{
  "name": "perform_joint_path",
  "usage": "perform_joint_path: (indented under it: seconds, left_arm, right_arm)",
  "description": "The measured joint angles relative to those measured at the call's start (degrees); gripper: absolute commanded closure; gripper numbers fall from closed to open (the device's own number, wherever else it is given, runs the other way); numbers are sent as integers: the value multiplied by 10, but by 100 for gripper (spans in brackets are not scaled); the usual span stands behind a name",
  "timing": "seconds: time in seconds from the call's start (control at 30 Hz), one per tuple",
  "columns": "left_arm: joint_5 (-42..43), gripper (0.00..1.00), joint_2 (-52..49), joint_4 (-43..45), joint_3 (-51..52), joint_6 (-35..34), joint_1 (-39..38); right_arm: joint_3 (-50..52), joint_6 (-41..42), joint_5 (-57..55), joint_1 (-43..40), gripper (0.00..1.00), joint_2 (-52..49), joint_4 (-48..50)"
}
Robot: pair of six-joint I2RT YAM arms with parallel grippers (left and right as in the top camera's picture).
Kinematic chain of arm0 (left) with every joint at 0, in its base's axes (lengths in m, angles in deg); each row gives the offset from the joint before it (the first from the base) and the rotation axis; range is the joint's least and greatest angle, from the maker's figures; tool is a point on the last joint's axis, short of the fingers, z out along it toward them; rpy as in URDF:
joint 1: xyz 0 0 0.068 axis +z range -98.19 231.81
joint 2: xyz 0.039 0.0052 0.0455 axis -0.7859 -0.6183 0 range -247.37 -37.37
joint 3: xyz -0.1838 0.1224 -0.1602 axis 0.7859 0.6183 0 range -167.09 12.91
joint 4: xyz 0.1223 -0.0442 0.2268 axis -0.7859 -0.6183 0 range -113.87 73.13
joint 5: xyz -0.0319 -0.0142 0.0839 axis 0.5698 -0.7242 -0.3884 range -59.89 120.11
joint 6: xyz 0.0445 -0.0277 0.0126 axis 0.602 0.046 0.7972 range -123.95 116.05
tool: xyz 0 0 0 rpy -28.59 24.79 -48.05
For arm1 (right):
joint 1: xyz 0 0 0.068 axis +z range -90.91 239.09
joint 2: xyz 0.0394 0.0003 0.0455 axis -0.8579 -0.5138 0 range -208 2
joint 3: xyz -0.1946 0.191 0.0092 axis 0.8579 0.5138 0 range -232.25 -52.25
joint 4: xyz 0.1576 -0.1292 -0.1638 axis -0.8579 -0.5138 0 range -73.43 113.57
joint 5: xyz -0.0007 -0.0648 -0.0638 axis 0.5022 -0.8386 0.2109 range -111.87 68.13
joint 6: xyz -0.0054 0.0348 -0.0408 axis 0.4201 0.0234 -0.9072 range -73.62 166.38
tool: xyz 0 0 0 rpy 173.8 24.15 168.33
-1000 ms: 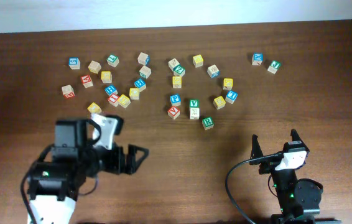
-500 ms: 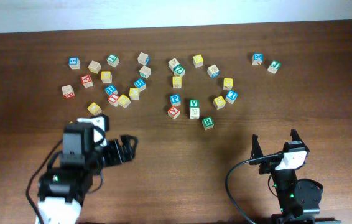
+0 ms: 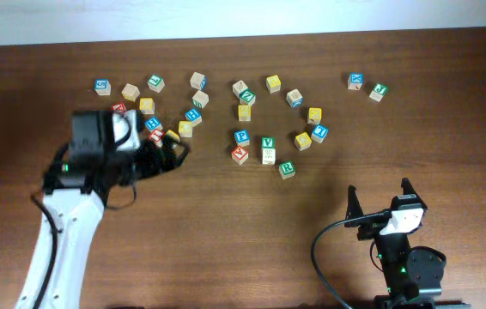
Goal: Spell out RSS
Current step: 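Move the left gripper over the blocks toward the green R block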
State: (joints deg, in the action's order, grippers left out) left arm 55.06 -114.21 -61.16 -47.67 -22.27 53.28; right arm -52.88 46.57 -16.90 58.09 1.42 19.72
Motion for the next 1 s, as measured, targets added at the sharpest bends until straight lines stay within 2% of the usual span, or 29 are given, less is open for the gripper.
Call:
perform_joint_path:
  seconds: [0.07,0.17,0.27,0.43,0.83,1.0]
  left_arm:
    - [-75,1,-16,-104,-146,5,-83]
    - [-158,1,-63,-139,-197,6,-177]
    - [-232,1,-155,-166,-196,3,-204]
    - [-232,1,-222,-171,-196,-8,-205]
    - [-254,1,-235,-157,-195,-8,-214]
    - [-237,1,-254,-157,-195,-10,-215]
  right_arm:
    - [0,0,0,0,2,0,0]
    - [0,0,0,0,2,0,0]
    - [0,0,0,0,2,0,0]
    - [0,0,0,0,2,0,0]
    - [0,0,0,0,2,0,0]
    - [0,0,0,0,2,0,0]
